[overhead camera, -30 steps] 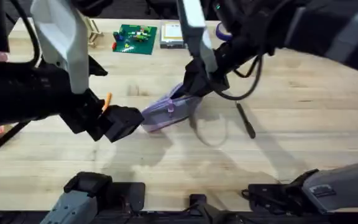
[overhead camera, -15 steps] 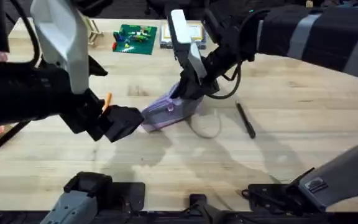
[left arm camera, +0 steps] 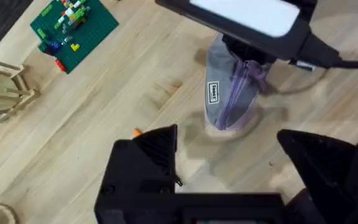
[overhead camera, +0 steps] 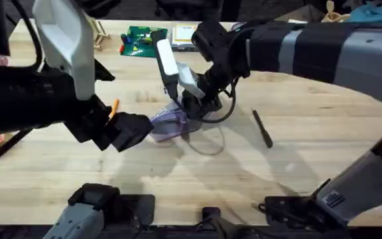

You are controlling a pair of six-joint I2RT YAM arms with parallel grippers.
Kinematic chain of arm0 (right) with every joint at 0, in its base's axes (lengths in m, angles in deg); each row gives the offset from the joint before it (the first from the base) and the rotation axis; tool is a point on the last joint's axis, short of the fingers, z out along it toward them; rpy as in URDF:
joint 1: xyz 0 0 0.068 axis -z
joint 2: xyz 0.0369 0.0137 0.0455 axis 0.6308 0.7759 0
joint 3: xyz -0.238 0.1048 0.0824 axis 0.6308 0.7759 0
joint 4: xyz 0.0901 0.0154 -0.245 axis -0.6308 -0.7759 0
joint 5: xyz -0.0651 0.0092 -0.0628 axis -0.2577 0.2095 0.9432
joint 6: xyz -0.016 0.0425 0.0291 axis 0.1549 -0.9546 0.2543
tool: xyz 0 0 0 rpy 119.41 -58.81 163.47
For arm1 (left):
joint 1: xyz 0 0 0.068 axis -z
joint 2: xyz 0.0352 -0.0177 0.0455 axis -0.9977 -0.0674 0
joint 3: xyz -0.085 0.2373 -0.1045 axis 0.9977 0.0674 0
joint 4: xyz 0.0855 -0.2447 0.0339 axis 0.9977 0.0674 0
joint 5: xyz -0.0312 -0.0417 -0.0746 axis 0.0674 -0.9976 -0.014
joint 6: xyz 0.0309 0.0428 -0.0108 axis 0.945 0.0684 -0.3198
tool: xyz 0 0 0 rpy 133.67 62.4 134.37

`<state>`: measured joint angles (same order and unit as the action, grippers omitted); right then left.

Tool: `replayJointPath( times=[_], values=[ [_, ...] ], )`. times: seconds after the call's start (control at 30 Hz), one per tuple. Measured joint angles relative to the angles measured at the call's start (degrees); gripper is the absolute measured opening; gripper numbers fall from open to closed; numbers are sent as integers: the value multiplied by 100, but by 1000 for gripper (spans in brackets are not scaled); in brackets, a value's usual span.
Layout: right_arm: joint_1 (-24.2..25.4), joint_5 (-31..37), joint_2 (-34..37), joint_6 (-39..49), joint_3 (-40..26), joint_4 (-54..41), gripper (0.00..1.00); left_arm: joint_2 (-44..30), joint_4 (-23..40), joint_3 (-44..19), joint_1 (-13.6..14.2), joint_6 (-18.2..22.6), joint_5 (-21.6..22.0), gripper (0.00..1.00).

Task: Unzip the bag, pick up the pens from the table one at a time and place them inside, then zip the bag closed.

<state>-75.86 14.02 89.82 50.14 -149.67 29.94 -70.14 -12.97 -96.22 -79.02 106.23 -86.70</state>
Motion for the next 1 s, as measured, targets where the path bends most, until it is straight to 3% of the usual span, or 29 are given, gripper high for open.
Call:
replayJointPath(
  times=[0.07,0.13,0.27,0.3,1.0],
  values=[
    [-25,77,0,0,0,4,81,0,0,0,0,0,0,993],
    [-30,147,0,-4,0,24,319,0,0,0,0,0,0,993],
    [-31,261,0,4,-8,53,891,0,0,0,0,0,1,993],
    [-31,288,0,28,-13,68,967,0,0,0,0,0,2,993],
    [-20,328,-280,-258,-22,-248,997,1,0,0,0,0,1,993]
  ],
)
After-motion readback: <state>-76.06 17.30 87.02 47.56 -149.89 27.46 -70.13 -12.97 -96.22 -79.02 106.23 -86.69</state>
